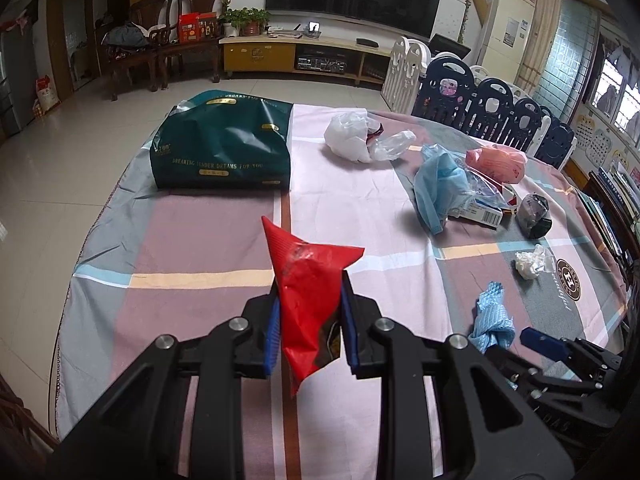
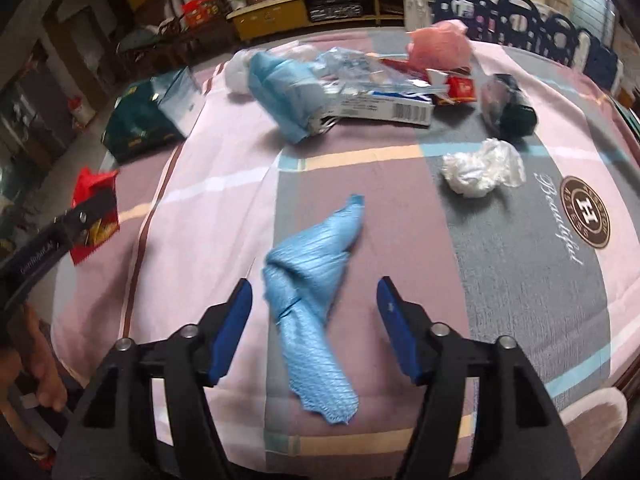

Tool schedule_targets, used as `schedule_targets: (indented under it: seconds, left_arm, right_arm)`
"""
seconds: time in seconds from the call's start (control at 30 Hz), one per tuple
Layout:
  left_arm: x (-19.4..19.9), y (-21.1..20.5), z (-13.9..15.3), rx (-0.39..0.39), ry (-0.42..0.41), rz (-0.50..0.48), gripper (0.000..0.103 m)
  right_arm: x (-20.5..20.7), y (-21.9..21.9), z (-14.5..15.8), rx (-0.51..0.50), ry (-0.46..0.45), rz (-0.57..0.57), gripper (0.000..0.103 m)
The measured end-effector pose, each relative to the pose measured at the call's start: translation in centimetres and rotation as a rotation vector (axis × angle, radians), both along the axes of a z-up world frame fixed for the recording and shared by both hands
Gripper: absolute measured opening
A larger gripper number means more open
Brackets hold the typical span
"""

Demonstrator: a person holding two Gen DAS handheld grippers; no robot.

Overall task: Collect trash
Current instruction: 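Lift the red bag and blue cloth and carry both over the wastebasket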

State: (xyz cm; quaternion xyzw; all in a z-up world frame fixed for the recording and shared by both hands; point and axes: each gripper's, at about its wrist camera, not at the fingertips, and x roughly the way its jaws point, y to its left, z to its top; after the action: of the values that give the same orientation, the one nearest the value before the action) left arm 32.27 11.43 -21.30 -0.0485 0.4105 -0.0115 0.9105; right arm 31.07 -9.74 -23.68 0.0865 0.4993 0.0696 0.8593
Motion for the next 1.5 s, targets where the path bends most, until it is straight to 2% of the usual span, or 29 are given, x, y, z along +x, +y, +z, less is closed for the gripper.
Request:
schedule_targets:
  seconds: [0.13,0.27,0.37,0.47,0.5,0.6,0.77,0.93,1.07,1.23,1.5]
  left_arm:
    - [0.0,0.0,0.0,0.0,0.001,0.001,0.026]
    - [0.1,0.0,0.0,0.002,0.002,-0.001,0.026]
    - [0.0,0.0,-0.1,0.004,0.005,-0.002,0.026]
    - [0.0,0.0,-0.2,0.006,0.008,0.0,0.026]
    - [0.1,0.0,-0.3,0.006,0.01,0.0,0.026]
    - [0.1,0.0,-0.2,-0.011,0.007,0.002,0.026]
    - [-0.9,0.2,1.1,-0.029,-0.021,0.029,0.026]
    - [-6.4,-0.1,2.7,-0.077,-0.034,0.095,0.026]
    - [-10.8,-2.3,4.5,-0.034,-0.058,0.036,0.026]
    - [-14.9,-4.1,8.7,-0.015,-0.15,-0.011,0.026]
    - [-18.1,-6.9,12.6,-0.017,-0.235,-0.084,0.026]
  right_arm:
    - [0.6,-1.0,-0.5,0.015,0.018,-0.04,0.064]
    - [1.1,-0.4,-1.1,0.002,0.021,-0.019,0.064]
    - [1.5,0.7,-1.5,-0.013,0.025,0.012,0.055]
    - [1.6,1.8,-1.7,-0.013,0.024,0.044,0.04]
    - [1.6,2.1,-1.6,-0.01,0.02,0.055,0.032]
    - [1.2,2.5,-1.0,-0.038,0.009,0.061,0.025]
    - [-0.6,1.4,2.0,-0.045,-0.038,0.041,0.025]
    - [-4.4,-1.7,5.4,-0.017,-0.094,-0.001,0.025]
    - [-7.9,-4.0,6.8,-0.021,-0.113,-0.026,0.025]
    - [-12.9,-7.1,9.0,-0.033,-0.145,-0.073,0.025]
    - [-17.9,-11.8,11.8,-0.065,-0.187,-0.172,0.025]
